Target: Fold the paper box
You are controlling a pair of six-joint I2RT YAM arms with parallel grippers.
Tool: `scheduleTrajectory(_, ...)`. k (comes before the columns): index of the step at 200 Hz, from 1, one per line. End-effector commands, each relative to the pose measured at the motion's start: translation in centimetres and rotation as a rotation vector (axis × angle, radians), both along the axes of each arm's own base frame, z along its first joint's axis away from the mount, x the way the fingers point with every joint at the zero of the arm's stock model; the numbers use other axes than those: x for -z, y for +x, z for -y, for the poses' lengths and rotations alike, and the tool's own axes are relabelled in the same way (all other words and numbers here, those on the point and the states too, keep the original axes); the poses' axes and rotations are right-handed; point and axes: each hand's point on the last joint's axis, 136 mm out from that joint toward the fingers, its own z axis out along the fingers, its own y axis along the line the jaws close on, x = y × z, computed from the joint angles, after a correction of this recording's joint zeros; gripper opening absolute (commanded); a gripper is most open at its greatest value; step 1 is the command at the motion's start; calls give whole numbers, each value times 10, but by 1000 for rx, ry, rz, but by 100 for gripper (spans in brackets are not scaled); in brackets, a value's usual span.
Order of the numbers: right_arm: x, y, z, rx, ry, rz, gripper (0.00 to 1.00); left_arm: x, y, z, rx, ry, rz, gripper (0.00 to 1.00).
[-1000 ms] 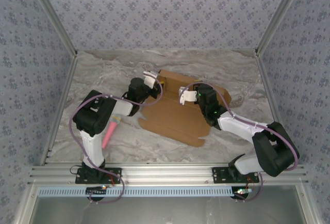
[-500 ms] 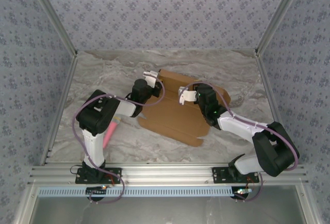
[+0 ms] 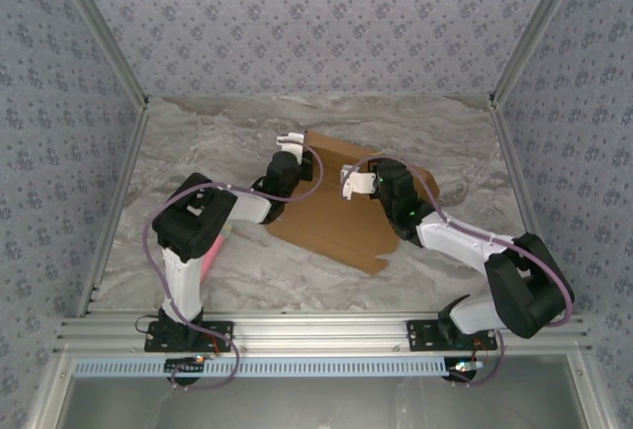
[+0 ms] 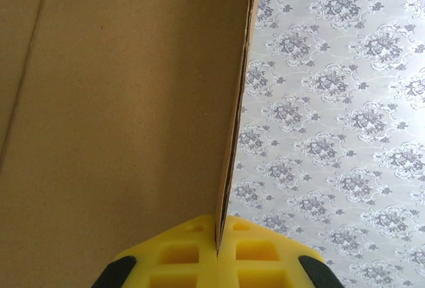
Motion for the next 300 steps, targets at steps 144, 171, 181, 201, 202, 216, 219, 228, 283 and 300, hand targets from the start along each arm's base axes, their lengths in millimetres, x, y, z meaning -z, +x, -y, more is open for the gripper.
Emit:
scheduleTrajectory(144, 11, -6, 1, 1, 7, -133, 0, -4, -1, 6, 30, 104, -14, 30)
scheduleTrajectory(171, 12, -3, 4, 11, 17, -144, 0, -4, -7, 5, 68, 118, -11, 36)
scheduleTrajectory(181, 11, -2, 4, 13, 20, -144, 0, -4, -9, 5, 84, 116, -13, 38)
scheduleTrajectory(201, 10, -1, 4, 16, 24, -147, 0, -5, -15, 4, 116, 108, -14, 43)
scheduleTrajectory(202, 10, -2, 4, 16, 24, -148, 0, -5, -15, 4, 118, 107, -15, 43)
scheduleTrajectory(216, 9, -1, 5, 18, 26, -148, 0, -5, -19, 3, 142, 99, -17, 46)
scheduleTrajectory(219, 9, -1, 5, 18, 25, -149, 0, -4, -20, 3, 147, 98, -18, 47)
scheduleTrajectory(228, 9, -1, 5, 18, 26, -150, 0, -4, -21, 1, 155, 93, -19, 50)
scheduleTrajectory(283, 8, -1, 5, 18, 31, -155, 0, 2, -15, -18, 167, 14, -58, 57)
scheduleTrajectory(300, 9, -1, 5, 19, 32, -158, 0, 4, -10, -18, 171, -1, -76, 57)
